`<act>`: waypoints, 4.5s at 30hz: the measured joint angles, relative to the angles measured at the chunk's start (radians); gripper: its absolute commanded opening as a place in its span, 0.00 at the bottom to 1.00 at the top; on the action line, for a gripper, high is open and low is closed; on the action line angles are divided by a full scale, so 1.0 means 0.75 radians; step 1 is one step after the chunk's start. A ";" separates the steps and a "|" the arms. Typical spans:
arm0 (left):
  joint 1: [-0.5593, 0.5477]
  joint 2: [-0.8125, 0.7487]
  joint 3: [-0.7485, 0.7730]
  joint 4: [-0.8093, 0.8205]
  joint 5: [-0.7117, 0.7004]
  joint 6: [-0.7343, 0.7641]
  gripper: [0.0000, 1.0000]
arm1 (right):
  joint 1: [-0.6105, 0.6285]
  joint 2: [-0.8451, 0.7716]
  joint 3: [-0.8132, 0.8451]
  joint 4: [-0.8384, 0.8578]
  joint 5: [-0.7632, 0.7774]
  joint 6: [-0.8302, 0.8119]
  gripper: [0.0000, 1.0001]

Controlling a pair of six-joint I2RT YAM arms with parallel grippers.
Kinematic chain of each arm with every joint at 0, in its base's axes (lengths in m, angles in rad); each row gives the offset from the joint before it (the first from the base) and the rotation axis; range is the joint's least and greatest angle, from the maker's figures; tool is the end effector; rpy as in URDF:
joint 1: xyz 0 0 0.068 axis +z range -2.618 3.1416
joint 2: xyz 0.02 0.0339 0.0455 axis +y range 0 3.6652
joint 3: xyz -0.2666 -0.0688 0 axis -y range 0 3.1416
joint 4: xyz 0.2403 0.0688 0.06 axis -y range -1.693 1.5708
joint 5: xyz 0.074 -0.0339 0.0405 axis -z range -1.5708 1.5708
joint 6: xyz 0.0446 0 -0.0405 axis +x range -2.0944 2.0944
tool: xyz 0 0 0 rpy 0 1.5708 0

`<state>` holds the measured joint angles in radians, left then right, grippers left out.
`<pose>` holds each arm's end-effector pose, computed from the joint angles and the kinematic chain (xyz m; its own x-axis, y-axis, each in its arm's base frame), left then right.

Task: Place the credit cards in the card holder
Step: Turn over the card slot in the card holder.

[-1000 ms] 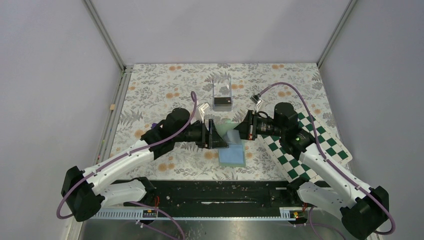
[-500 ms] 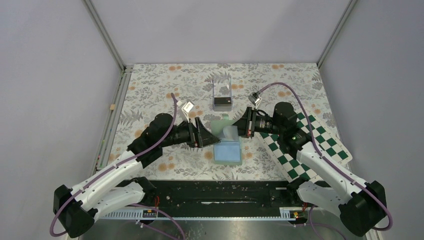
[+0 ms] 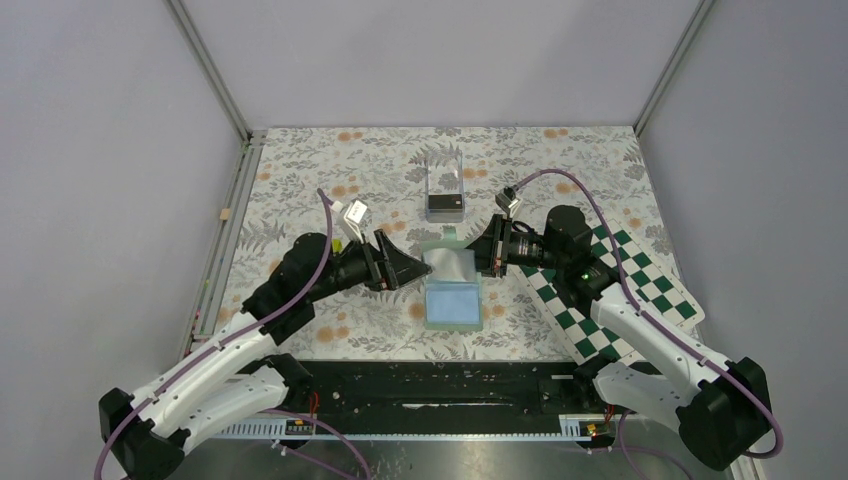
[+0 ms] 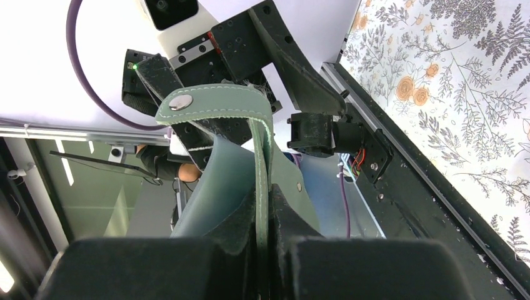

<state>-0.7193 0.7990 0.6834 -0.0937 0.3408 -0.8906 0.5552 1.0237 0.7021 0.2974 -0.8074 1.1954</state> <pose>0.1355 -0.1385 0.3123 -0.7723 -0.2976 -0.5612 0.4237 0.4169 -0.8042 0.1811 0.1502 0.3196 -0.9176 0.1877 -0.3503 -0.3395 0.0877 0.9365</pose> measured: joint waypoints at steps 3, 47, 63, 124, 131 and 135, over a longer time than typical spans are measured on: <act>0.000 -0.014 -0.001 0.003 -0.037 -0.004 0.79 | 0.000 0.000 0.000 0.000 0.000 0.013 0.00; 0.005 0.058 -0.117 0.308 0.193 -0.140 0.00 | -0.166 -0.360 -0.006 -0.573 0.022 -0.503 0.88; 0.005 0.153 -0.064 0.408 0.326 -0.210 0.10 | -0.073 -0.089 -0.014 -0.239 -0.105 -0.347 0.00; -0.008 0.011 -0.015 -0.226 0.215 0.130 0.35 | -0.051 -0.125 0.002 -0.269 -0.063 -0.366 0.00; -0.058 0.046 -0.015 -0.267 0.208 0.150 0.35 | -0.051 -0.125 0.002 -0.269 -0.063 -0.366 0.00; -0.076 0.054 -0.014 -0.253 0.208 0.150 0.35 | -0.051 -0.126 0.002 -0.269 -0.065 -0.366 0.00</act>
<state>-0.7765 0.8394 0.6727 -0.2832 0.4965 -0.7784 0.5171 0.9295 0.7036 0.0956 -0.8558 0.9211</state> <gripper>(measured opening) 0.355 0.041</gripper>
